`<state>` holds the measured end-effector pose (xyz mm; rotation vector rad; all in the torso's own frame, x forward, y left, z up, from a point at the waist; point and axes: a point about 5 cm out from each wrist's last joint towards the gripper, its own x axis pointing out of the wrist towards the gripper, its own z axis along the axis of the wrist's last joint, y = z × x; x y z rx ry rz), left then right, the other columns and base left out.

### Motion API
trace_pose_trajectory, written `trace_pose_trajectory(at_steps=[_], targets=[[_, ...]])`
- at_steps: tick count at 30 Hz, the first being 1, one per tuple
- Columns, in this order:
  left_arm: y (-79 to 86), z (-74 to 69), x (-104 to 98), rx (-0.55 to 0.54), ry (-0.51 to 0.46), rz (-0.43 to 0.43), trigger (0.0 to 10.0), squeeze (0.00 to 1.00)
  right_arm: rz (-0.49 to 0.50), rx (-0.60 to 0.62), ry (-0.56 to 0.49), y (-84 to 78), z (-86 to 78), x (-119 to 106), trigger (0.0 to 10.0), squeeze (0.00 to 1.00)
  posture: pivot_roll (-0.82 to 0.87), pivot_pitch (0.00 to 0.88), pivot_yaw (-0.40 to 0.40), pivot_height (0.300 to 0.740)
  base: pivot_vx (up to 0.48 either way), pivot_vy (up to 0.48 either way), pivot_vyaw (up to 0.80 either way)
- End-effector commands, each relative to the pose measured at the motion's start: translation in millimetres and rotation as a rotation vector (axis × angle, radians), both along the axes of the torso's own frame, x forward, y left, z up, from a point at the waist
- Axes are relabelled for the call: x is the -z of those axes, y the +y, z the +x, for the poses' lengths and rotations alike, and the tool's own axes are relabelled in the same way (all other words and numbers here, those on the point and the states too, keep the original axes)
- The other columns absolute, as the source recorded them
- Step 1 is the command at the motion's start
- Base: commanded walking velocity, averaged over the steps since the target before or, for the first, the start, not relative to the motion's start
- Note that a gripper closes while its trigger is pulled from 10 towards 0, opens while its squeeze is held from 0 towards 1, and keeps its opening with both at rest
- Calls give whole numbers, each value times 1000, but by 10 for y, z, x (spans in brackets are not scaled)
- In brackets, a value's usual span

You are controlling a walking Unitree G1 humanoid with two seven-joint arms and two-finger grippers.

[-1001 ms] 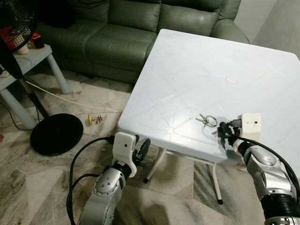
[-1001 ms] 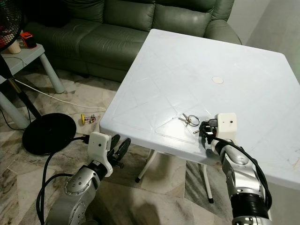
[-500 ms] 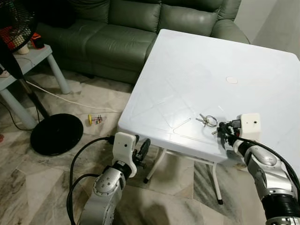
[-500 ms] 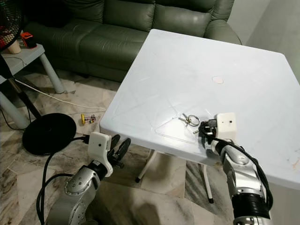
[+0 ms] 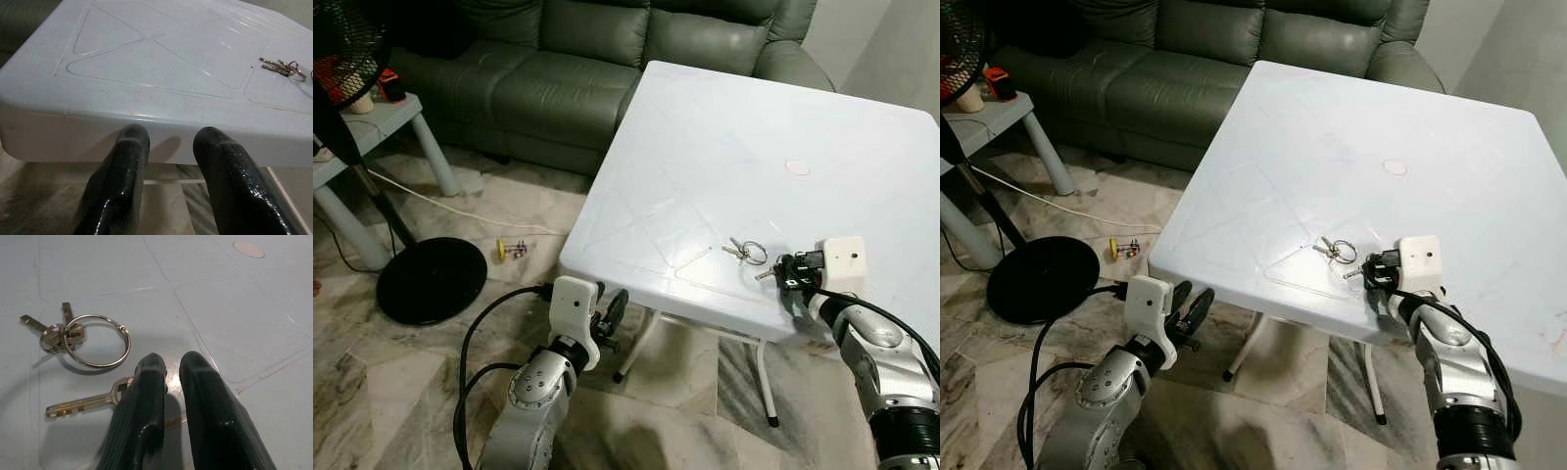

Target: Hang keys on a hook

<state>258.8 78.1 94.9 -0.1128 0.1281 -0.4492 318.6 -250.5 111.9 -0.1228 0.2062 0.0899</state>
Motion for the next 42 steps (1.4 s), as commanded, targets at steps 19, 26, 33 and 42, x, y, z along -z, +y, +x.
trace_pose_trajectory(at_steps=[19,26,33,42], targets=[[-50,16,-15,7,3,-13,10000,0,-19,-22,7,-70,-6,-31,275,0,76,136,-77,740,0,0,0],[-44,22,-17,5,2,-16,10000,0,-17,-48,2,-71,-21,-45,0,0,74,136,-77,740,0,0,0],[-35,31,-20,-2,4,-23,10000,0,10,-42,-23,-68,-31,-71,0,0,78,130,-78,740,0,0,0],[33,163,-87,-41,-16,-40,10000,0,254,57,-139,46,39,-212,0,0,81,100,-76,740,0,0,0]])
